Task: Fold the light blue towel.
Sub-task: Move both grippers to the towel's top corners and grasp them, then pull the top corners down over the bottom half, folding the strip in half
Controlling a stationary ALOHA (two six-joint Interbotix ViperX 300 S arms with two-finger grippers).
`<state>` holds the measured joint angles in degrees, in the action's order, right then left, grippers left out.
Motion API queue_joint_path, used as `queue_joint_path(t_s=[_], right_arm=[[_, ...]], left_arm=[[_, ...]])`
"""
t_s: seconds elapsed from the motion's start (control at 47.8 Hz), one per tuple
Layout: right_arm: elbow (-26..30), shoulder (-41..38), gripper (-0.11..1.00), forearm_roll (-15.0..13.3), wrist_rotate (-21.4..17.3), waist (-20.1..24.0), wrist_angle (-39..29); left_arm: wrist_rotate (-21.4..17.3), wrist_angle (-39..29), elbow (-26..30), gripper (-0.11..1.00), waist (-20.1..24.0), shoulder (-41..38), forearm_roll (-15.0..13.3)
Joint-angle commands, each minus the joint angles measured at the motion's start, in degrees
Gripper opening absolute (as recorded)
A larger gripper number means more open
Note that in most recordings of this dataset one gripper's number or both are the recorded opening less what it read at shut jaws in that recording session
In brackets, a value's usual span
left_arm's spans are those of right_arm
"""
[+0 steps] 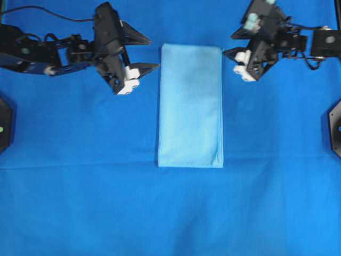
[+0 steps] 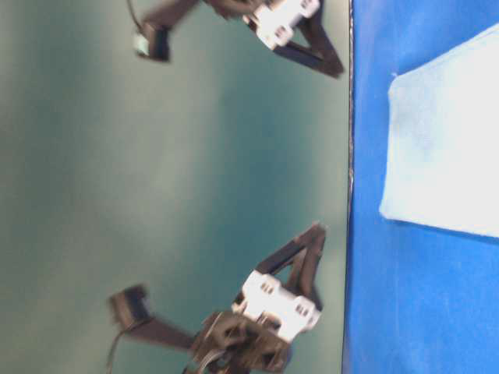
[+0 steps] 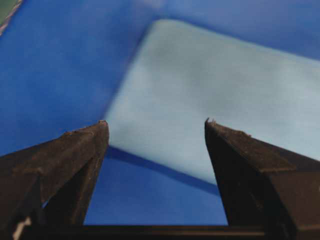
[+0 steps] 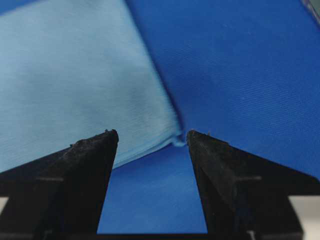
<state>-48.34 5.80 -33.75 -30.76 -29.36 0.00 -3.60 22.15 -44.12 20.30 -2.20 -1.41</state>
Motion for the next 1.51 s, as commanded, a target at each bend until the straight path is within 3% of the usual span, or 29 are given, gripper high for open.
queue_joint_path(t_s=[0.0,0.209,0.606,0.732,0.836,0.92,1.234,1.485], right_arm=[[3.0,-3.1,0.61,-0.9,0.0,-1.1,0.3],[6.3,-9.1,0.61,-1.8,0.0,-1.8,0.3],[8.3,-15.4,0.6,-1.8,-0.1,-2.3,-0.8],[7.9,-15.3,0.48,-1.8,-0.1,-2.0,-0.9],[7.8,-15.3,0.23,-1.8,-0.1,-1.9,-0.9],[7.8,-15.2,0.04,-1.8,-0.5,-1.9,-1.0],[8.1,-14.2,0.04,-1.7,-0.8,-1.9,-3.3],[8.3,-10.8,0.04,-1.8,-0.4,-1.9,-4.4]], left_arm=[[-0.1,0.3,3.2,0.74,1.9,-2.5,0.0],[-0.1,0.4,6.4,0.74,4.9,-8.9,0.0],[-1.3,-0.7,10.4,0.7,5.5,-16.8,0.0],[-3.7,-2.4,10.5,0.47,5.5,-16.7,0.0],[-4.7,-2.9,10.9,0.17,5.5,-16.9,0.0],[-5.1,-3.1,11.2,0.02,5.5,-16.9,0.1],[-6.1,-3.5,12.6,0.02,5.5,-15.8,0.0],[-8.3,-8.2,14.1,0.02,5.5,-13.3,0.0]])
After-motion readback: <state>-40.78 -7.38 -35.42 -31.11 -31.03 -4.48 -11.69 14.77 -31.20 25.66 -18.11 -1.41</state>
